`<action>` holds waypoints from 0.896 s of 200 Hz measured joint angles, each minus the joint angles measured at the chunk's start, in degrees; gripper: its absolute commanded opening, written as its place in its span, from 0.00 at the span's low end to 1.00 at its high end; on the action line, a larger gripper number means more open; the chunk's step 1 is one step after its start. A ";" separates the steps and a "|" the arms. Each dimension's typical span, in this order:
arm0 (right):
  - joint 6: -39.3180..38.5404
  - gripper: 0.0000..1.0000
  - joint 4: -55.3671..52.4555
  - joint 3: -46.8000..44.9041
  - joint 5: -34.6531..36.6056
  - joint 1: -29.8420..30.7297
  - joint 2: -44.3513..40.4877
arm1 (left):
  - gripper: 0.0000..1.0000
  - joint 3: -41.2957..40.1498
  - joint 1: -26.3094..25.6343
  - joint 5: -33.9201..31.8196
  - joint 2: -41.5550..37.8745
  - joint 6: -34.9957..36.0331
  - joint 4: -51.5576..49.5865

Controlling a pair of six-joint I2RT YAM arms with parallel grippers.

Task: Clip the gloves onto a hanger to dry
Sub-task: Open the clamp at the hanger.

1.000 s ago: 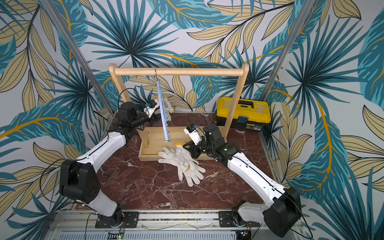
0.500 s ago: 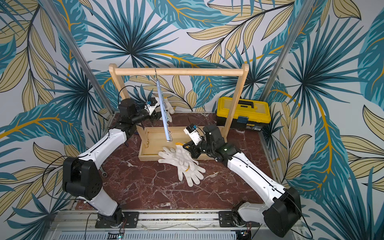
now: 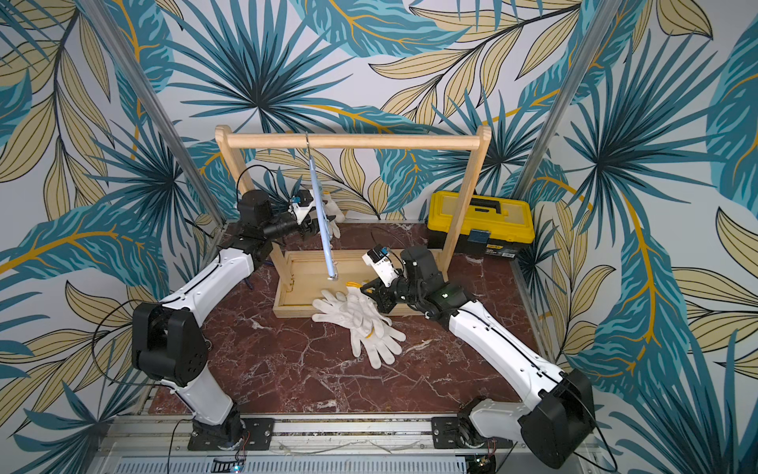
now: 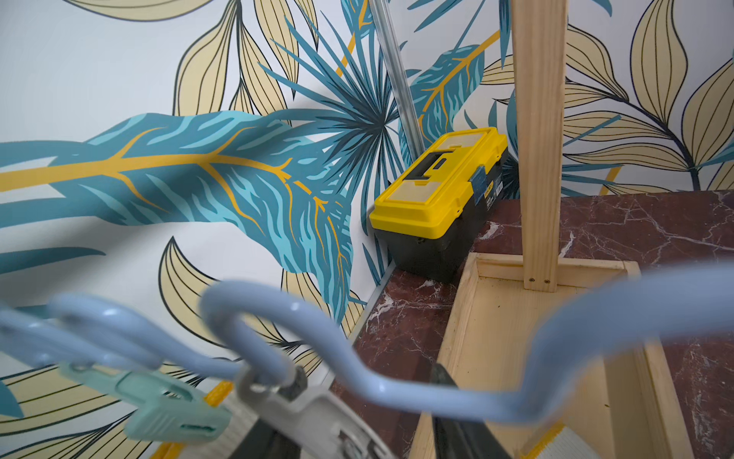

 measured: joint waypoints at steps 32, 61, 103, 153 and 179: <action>0.00 0.00 0.00 0.00 0.00 0.00 0.00 | 0.49 0.13 0.02 0.94 0.02 -0.13 0.04; 0.00 0.00 0.00 0.00 -0.15 0.00 0.00 | 0.48 0.13 0.04 1.57 0.00 -0.17 0.04; 0.02 0.00 0.02 0.00 -0.39 0.00 0.00 | 0.44 0.13 0.07 1.81 -0.04 -0.26 0.02; 0.04 0.00 0.04 -0.02 -0.39 0.00 0.00 | 0.39 0.13 0.15 1.57 -0.04 -0.90 0.02; 0.26 0.00 0.04 0.00 -0.59 0.00 0.00 | 0.38 0.13 0.15 1.60 -0.04 -1.31 0.02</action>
